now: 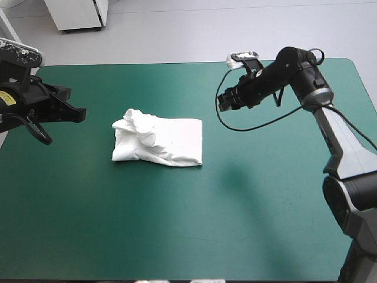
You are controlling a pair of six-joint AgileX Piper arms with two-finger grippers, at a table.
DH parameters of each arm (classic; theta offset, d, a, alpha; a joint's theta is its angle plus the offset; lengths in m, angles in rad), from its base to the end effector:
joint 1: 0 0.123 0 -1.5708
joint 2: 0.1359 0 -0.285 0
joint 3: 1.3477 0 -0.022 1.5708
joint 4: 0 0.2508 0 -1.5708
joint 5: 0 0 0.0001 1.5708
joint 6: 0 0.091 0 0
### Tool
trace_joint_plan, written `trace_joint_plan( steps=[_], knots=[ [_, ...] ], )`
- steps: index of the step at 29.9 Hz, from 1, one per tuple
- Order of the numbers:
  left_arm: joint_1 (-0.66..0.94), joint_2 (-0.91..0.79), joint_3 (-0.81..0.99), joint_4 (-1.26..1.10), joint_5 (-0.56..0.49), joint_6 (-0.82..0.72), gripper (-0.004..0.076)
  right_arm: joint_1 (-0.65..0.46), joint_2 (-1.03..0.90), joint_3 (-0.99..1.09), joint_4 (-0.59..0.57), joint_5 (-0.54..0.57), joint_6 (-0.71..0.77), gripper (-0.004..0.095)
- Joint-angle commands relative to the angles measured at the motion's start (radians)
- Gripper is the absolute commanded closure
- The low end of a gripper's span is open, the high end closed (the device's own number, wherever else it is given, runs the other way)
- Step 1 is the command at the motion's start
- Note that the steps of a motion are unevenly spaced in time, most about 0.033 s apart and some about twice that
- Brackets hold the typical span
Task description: Fold the cloth
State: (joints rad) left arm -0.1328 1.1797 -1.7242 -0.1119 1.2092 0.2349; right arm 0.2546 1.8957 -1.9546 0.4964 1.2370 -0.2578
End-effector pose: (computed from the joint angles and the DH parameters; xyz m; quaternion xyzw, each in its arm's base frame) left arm 0.1904 -0.0350 0.5153 0.1679 0.8616 -0.0311 0.4779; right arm 0.3885 0.1434 0.3661 -0.2163 0.9167 0.2442 0.2308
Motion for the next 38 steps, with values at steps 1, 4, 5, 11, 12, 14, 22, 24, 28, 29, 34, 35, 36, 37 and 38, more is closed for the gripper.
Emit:
trace_joint_plan(
  steps=[1, 4, 5, 11, 12, 14, 22, 24, 28, 29, 34, 35, 36, 37, 38],
  knots=[
    [-0.004, -0.022, -0.025, -0.011, -0.053, -0.012, 0.0733, -0.006, -0.136, 0.144, 0.007, -0.034, -0.007, 0.0414],
    [-0.037, -0.022, -0.025, -0.009, -0.048, -0.015, 0.0733, -0.004, -0.147, 0.236, 0.036, -0.062, -0.019, 0.0414],
    [-0.053, -0.022, -0.025, -0.007, -0.045, -0.015, 0.0733, 0.003, -0.136, 0.251, 0.049, -0.067, -0.025, 0.0414],
    [-0.116, -0.022, -0.025, 0.011, -0.044, -0.011, 0.0733, 0.004, -0.039, 0.258, 0.214, -0.124, -0.106, 0.0414],
    [-0.122, -0.022, -0.025, 0.026, -0.044, -0.011, 0.0733, 0.004, -0.017, 0.258, 0.241, -0.126, -0.112, 0.0414],
    [-0.128, -0.022, -0.025, 0.047, -0.041, -0.011, 0.0733, 0.004, 0.011, 0.258, 0.282, -0.126, -0.118, 0.0414],
    [-0.128, -0.02, -0.025, 0.059, -0.039, -0.009, 0.0733, 0.023, 0.103, 0.247, 0.381, -0.171, -0.172, 0.0414],
    [-0.128, -0.02, -0.025, 0.059, -0.039, -0.009, 0.0733, 0.035, 0.129, 0.225, 0.384, -0.168, -0.175, 0.0414],
    [-0.128, -0.02, -0.025, 0.059, -0.041, -0.009, 0.0733, 0.051, 0.196, 0.151, 0.388, -0.153, -0.168, 0.0414],
    [-0.128, -0.02, -0.025, 0.059, -0.041, -0.009, 0.0733, 0.053, 0.211, 0.131, 0.386, -0.148, -0.158, 0.0414],
    [-0.128, -0.02, -0.025, 0.082, -0.043, -0.011, 0.0733, 0.059, 0.282, 0.03, 0.382, -0.126, -0.131, 0.0414],
    [-0.128, -0.02, -0.025, 0.083, -0.043, -0.011, 0.0733, 0.059, 0.295, 0.018, 0.382, -0.12, -0.126, 0.0414],
    [-0.128, -0.02, -0.025, 0.083, -0.043, -0.011, 0.0733, 0.061, 0.304, 0.006, 0.382, -0.109, -0.119, 0.0414],
    [-0.128, -0.02, -0.025, 0.083, -0.043, -0.011, 0.0733, 0.061, 0.311, 0.001, 0.38, -0.104, -0.116, 0.0414],
    [-0.128, -0.02, -0.025, 0.083, -0.043, -0.011, 0.0733, 0.063, 0.316, -0.001, 0.38, -0.1, -0.116, 0.0414]
  ],
)
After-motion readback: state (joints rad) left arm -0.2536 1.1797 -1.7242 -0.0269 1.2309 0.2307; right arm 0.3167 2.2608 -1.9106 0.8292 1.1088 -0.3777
